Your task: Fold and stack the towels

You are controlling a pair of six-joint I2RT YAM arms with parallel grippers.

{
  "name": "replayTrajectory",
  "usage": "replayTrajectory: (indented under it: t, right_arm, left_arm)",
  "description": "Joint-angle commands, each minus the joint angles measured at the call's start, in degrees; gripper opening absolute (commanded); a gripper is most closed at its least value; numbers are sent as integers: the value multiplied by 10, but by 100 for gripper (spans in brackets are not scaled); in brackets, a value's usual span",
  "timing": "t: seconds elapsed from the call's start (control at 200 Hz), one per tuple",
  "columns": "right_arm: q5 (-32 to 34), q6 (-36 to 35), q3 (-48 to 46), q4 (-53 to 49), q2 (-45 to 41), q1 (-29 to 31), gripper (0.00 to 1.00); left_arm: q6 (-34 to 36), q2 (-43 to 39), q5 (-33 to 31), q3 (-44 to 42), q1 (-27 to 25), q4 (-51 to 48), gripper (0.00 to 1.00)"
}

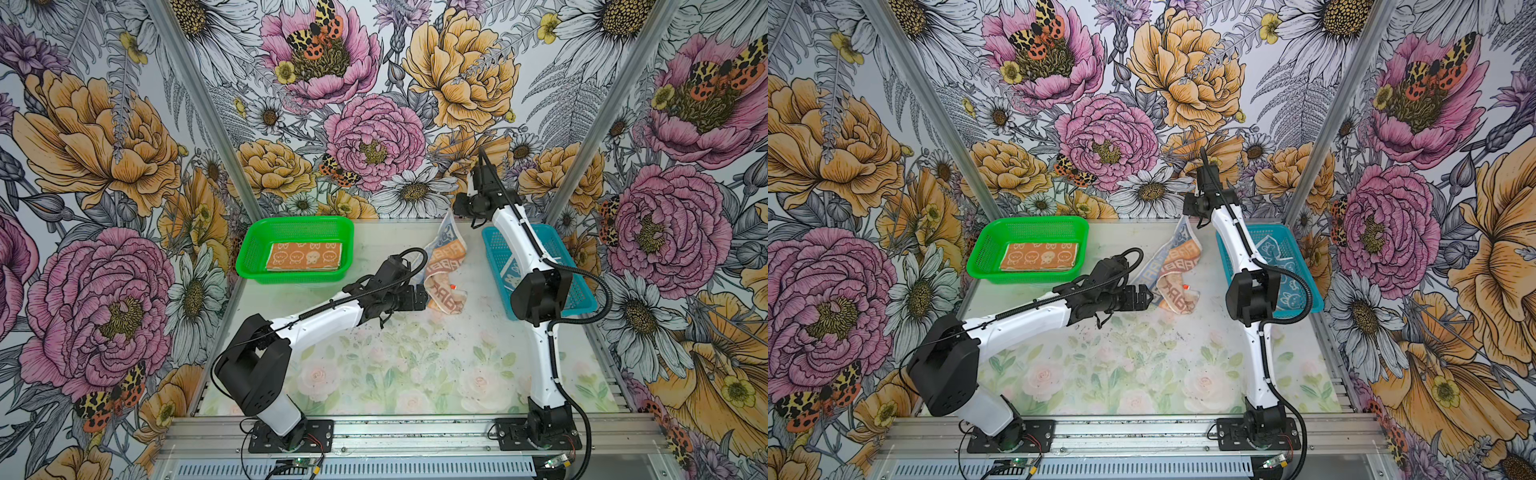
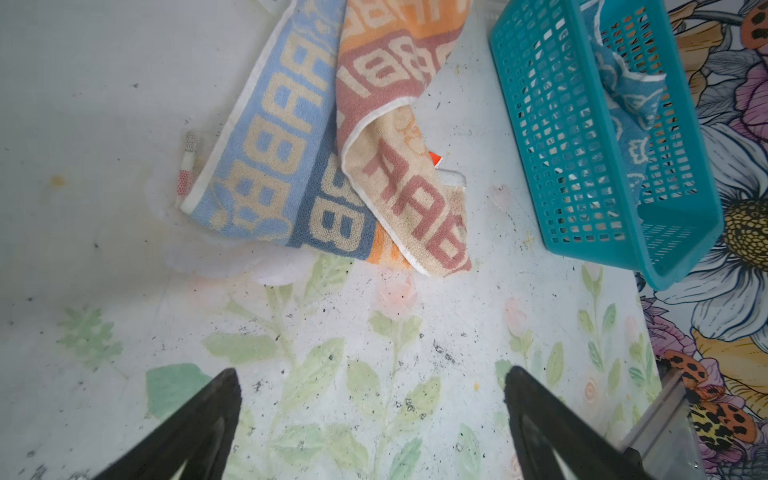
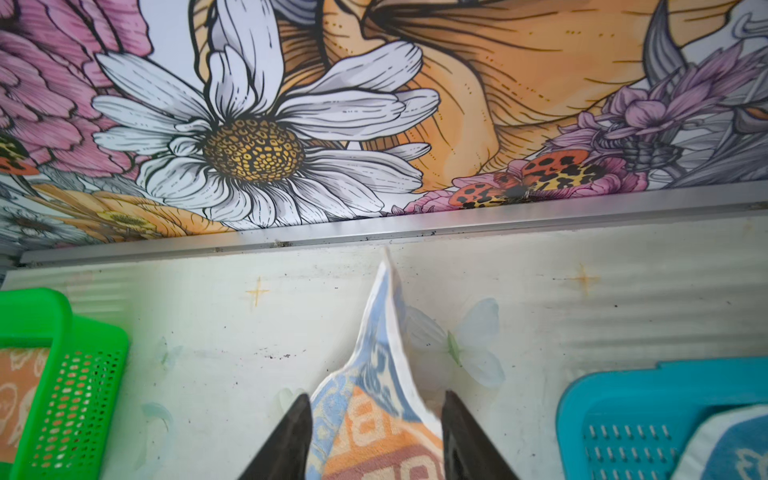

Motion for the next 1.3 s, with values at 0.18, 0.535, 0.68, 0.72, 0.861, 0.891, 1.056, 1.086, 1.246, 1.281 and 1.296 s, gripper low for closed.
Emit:
replayTrajectory:
  t: [0.18,0.535,0.68,0.72,0.861,0.891,1.056,1.086,1.246,1.281,1.296]
  right_arm:
    - [-42,-31,-170,9,-134,20,82]
    - [1,-76,-650,141,-376,92,77]
    - [4,-82,-743,176,-398,105,68]
    - [7,-83,-758,183,-398,110,65]
    - [22,-91,-785,201,-385,136,61]
    - [27,-92,-785,201,-379,142,60]
    - [32,-93,-779,214,-337,166,56]
    - [35,-93,-776,215,-328,169,55]
    - [51,-88,-764,214,-297,181,45]
    - [56,-88,-762,214,-295,184,42]
    - [58,-88,-762,213,-294,185,40]
  left_arm:
    - [10,-12,-10,-6,27,-14,99]
    - [30,-7,16,-12,84,-11,99]
    - [35,7,28,-8,92,-9,99]
    - [35,10,29,-6,93,-9,99]
    - [34,11,32,-9,95,-5,99]
    - [33,10,33,-11,95,-4,99]
    - [32,6,33,-21,97,-3,99]
    - [32,6,33,-23,97,-3,99]
    - [33,-7,35,-36,106,-3,99]
    - [33,-9,36,-39,109,-3,99]
    - [34,-10,36,-40,110,-3,99]
